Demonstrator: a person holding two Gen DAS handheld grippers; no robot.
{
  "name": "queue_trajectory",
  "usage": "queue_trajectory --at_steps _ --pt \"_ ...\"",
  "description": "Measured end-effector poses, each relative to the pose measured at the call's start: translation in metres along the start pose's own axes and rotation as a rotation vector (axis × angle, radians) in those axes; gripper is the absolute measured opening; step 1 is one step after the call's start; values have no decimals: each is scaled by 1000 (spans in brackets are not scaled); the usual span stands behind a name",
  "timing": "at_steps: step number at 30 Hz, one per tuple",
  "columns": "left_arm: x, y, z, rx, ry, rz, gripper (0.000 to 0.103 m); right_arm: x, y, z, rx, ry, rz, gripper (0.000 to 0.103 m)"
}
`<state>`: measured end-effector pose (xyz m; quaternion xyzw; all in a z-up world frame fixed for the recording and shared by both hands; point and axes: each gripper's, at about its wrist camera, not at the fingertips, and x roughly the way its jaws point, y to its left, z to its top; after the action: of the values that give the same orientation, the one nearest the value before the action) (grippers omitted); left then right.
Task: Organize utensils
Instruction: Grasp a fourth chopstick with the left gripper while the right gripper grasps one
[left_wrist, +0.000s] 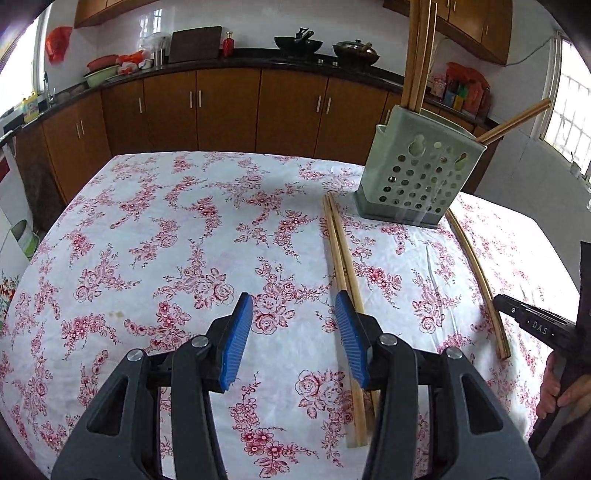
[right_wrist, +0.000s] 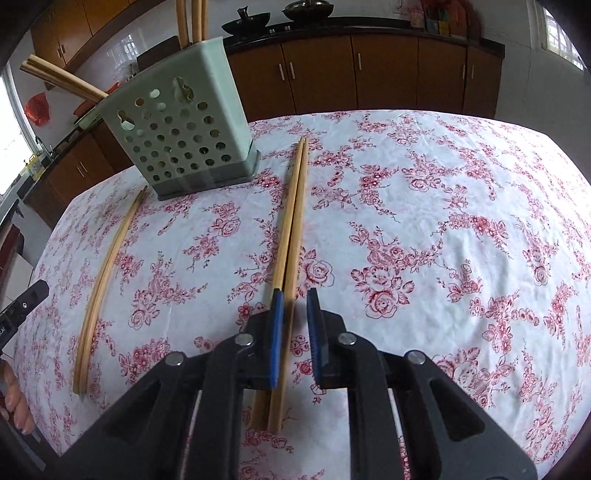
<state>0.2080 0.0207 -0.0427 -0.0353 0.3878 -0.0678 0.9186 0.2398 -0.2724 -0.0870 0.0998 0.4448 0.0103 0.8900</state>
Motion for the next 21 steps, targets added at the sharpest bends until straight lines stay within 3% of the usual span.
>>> queue_trajectory --at_steps 6,12,18,21 --pt "4 -2 -2 3 18 -8 47 4 7 -4 -70 -16 -63 8" --pt "9 -5 -8 13 53 -60 47 0 -44 9 108 -42 -174 8" --pt "18 -23 -19 85 94 -88 30 -3 -62 8 132 -48 -191 8" --pt "19 -31 -23 114 104 -94 27 -2 -58 7 113 -51 -206 8"
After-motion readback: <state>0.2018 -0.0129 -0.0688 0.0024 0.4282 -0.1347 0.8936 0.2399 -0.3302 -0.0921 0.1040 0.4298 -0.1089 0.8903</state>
